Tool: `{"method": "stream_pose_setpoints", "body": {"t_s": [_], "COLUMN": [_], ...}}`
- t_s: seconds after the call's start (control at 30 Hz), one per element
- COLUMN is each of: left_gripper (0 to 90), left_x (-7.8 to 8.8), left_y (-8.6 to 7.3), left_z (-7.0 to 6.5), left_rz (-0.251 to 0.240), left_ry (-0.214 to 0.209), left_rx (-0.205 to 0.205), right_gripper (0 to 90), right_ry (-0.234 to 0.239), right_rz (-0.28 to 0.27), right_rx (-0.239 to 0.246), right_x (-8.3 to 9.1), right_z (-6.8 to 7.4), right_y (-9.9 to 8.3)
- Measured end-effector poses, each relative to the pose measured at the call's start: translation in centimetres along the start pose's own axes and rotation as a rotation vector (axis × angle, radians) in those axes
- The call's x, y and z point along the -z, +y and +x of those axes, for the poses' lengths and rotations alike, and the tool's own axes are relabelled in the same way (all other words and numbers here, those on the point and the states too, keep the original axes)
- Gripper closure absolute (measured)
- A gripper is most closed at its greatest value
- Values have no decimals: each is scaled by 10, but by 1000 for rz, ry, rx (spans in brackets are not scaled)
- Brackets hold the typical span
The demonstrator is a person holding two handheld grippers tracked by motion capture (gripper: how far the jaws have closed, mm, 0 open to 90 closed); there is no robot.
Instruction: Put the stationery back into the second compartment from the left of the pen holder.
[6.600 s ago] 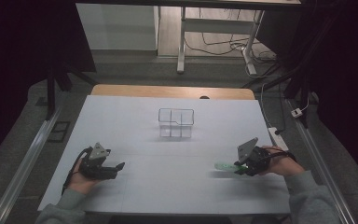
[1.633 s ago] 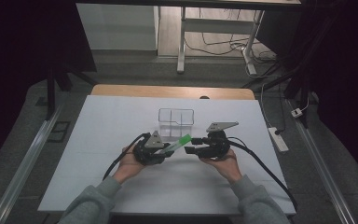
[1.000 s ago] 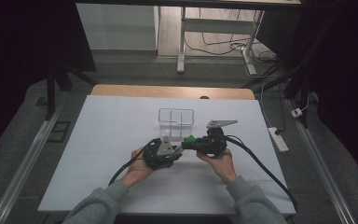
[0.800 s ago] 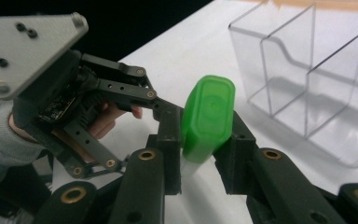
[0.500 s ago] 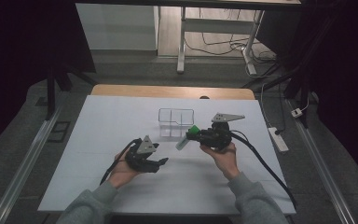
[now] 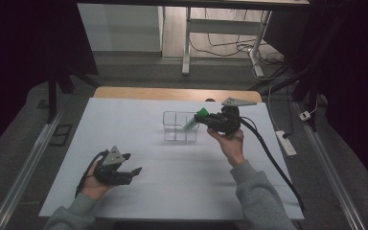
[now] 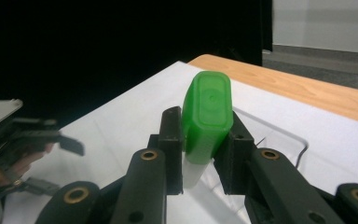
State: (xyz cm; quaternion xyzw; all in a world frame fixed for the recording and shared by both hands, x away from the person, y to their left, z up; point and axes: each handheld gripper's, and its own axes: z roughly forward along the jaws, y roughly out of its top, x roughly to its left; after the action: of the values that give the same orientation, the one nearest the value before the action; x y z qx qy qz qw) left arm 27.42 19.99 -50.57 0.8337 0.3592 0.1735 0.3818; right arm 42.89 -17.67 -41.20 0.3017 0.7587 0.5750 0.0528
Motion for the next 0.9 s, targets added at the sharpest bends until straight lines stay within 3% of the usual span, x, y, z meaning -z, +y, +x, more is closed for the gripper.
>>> {"method": "stream_pose_setpoints", "body": {"t_s": [0.23, 0.37, 0.6, 0.63, 0.73, 0.9], "left_gripper": [308, 304, 291, 291, 291, 291], "left_x": [12, 14, 12, 12, 12, 14], "left_y": [-17, -21, -23, -24, -25, -27], "left_z": [11, 15, 17, 18, 19, 20], "left_rz": [3, 5, 24, 26, 31, 29], "left_ry": [20, 21, 17, 16, 23, 26], "left_rx": [49, 67, 71, 71, 76, 85], "right_gripper": [740, 739, 732, 724, 589, 531], "right_ry": [-38, -61, -93, -93, -90, -95], "right_rz": [-18, 1, 56, 62, 55, 70], "right_rx": [-12, -7, -6, -6, -16, 12], "right_x": [-14, -23, -46, -48, -54, -50], "right_z": [-10, -14, -22, -23, -23, -17], "right_y": [17, 22, 12, 10, 5, 3]}}
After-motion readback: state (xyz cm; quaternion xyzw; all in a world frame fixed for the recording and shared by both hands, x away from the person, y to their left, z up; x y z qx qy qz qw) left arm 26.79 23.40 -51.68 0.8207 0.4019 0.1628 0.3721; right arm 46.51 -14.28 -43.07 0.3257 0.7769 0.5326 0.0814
